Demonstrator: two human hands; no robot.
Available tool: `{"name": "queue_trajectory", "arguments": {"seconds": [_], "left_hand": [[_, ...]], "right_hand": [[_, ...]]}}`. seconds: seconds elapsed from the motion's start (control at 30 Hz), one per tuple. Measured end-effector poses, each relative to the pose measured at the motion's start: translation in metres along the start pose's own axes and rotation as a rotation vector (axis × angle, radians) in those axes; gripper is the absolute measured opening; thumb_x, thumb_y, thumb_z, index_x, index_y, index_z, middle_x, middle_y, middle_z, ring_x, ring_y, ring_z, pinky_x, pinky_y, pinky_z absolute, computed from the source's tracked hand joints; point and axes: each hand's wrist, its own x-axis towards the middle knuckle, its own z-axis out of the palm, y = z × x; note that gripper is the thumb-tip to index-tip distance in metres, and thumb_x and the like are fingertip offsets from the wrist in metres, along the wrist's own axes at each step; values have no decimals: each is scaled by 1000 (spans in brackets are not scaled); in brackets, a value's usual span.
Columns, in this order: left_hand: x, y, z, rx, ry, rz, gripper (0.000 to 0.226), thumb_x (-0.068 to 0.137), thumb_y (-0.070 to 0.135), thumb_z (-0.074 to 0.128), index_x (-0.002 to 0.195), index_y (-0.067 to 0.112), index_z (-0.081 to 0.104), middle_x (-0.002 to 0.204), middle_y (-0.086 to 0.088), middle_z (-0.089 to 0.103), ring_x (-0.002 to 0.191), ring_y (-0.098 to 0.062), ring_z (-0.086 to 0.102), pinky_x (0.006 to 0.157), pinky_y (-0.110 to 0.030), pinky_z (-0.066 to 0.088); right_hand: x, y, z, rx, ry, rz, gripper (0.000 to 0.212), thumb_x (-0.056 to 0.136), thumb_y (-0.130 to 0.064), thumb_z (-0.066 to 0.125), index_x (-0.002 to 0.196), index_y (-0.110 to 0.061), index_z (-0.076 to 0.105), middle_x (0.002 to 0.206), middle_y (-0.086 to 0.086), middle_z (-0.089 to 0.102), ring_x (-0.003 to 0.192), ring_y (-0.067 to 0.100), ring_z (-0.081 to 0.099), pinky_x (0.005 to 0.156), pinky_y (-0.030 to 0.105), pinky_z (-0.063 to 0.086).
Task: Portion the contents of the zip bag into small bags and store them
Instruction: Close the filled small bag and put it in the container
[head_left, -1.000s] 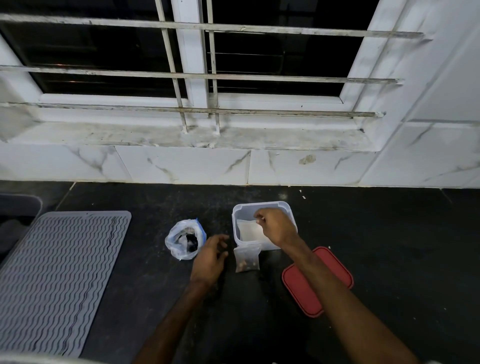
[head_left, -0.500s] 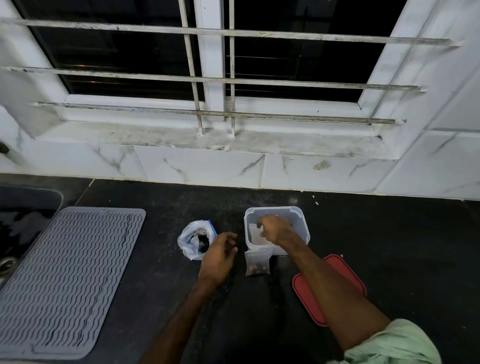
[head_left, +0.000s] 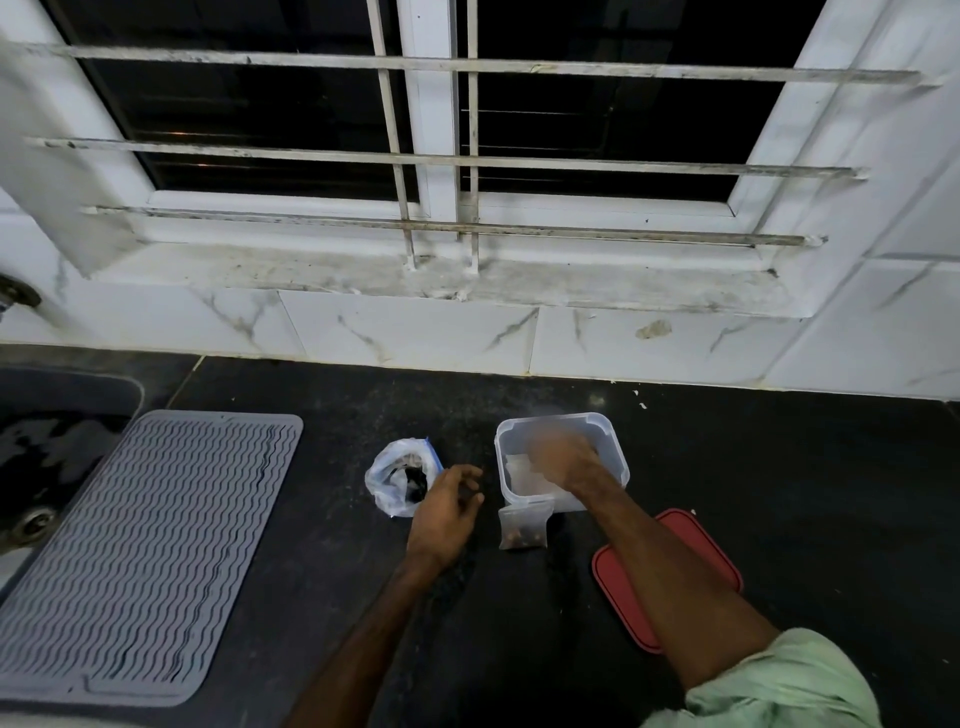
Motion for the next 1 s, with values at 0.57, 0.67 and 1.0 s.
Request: {"name": "queue_trajectory", "arguments": {"seconds": [0.57,0.67,1.0], "left_hand": [[15,54,-7,-233,136,96,22,90,23,67,110,29,59,109,3,65,99,-8,64,87,-34,55],[35,70,-7,-290,103,85,30,88,23,71,117,18,63,110,-4,65,98,-13,65,88,-36,56],[47,81,-17,-369,144,16,10,91,10,67,100,14,68,97,-2,73,95,-15,69,90,-37,56]], "right_hand": [[-42,-2,-40,0,385,-249,24,96,-28,53,110,-19,69,117,4,51,112,24,50,83,41,53],[-50,0,-56,54,399,-318,20,94,-30,55,104,-18,68,115,0,60,109,19,54,91,41,49],[-61,-15,-51,189,386,-445,37,97,-6,53,128,-21,65,101,4,57,95,19,48,77,34,45]]}}
